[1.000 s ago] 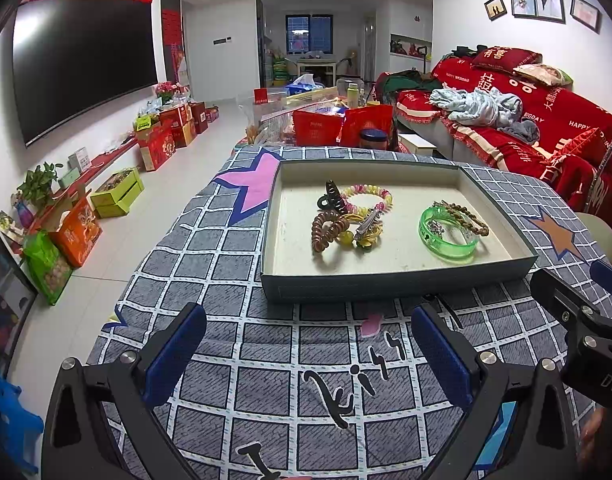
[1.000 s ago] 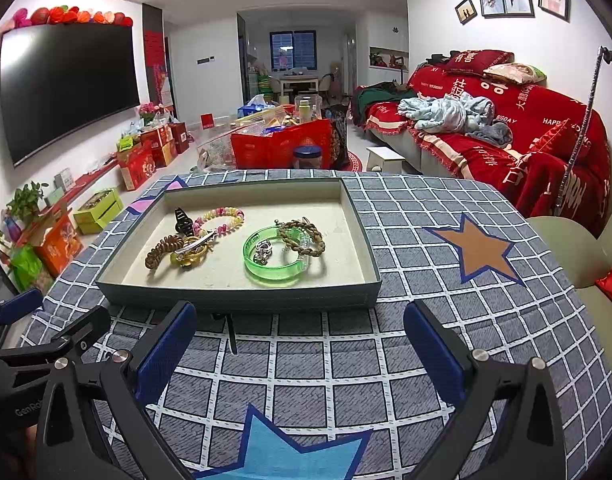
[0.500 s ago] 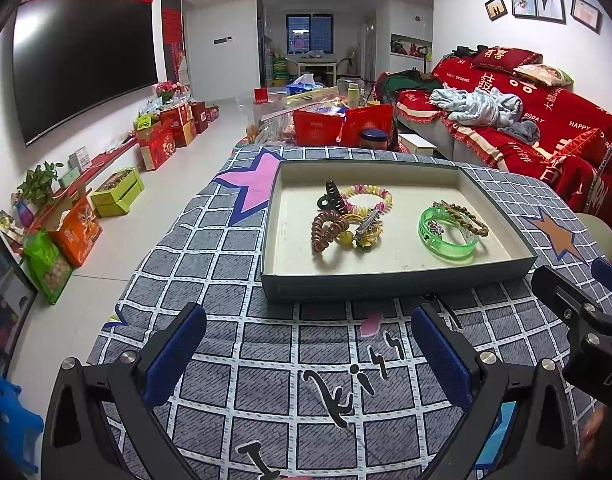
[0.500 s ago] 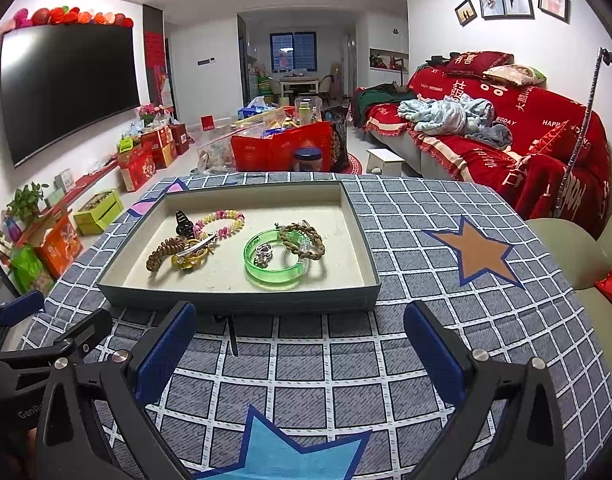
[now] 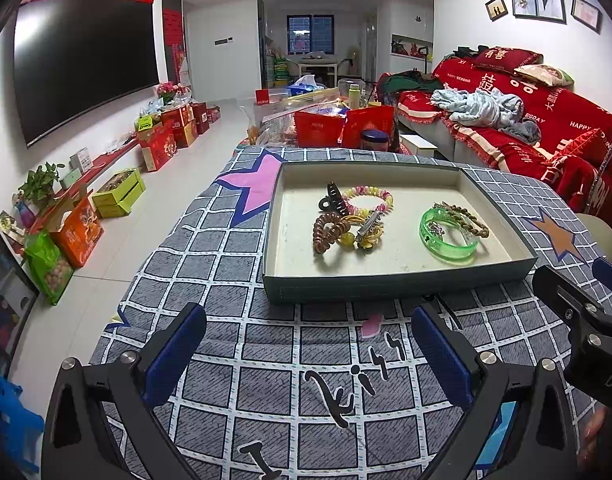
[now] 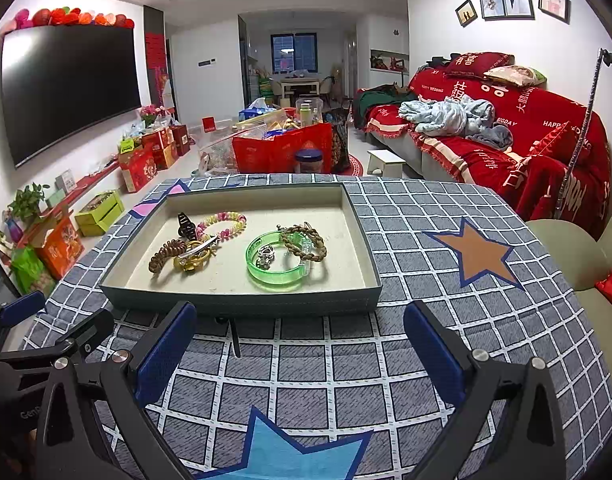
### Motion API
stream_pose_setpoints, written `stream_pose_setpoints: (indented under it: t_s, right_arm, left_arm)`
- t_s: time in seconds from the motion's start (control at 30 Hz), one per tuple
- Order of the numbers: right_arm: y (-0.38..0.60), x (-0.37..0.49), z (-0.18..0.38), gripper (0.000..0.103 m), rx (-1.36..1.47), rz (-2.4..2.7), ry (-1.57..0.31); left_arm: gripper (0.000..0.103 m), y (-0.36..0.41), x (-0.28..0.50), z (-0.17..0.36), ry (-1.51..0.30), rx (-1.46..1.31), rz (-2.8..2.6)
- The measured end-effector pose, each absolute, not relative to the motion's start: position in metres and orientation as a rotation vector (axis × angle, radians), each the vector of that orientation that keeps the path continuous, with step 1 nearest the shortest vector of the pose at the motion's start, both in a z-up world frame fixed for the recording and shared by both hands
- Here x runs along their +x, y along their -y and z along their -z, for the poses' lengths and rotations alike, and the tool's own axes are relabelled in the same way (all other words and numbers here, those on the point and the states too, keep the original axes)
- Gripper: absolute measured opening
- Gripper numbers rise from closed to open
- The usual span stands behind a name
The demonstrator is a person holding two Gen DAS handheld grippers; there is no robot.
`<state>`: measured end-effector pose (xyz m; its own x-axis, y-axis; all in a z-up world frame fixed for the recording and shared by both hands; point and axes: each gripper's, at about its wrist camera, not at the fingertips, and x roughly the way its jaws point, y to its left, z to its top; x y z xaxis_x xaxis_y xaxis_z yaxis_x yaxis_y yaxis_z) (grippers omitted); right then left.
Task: Organize jewelry
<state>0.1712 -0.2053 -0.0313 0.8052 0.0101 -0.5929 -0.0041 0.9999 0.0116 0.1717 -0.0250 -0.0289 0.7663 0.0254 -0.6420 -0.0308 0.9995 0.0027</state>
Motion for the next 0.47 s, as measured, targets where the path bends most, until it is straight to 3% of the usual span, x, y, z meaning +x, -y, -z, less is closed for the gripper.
stream_pose_setpoints:
  t_s: [0.47]
  right_arm:
    - [0.201, 0.1734, 0.0272, 0.103, 0.009, -0.009, -0.635]
  left_arm:
    - [0.103, 0.0233, 0.1698, 0.0252, -0.704, -0.013, -0.025]
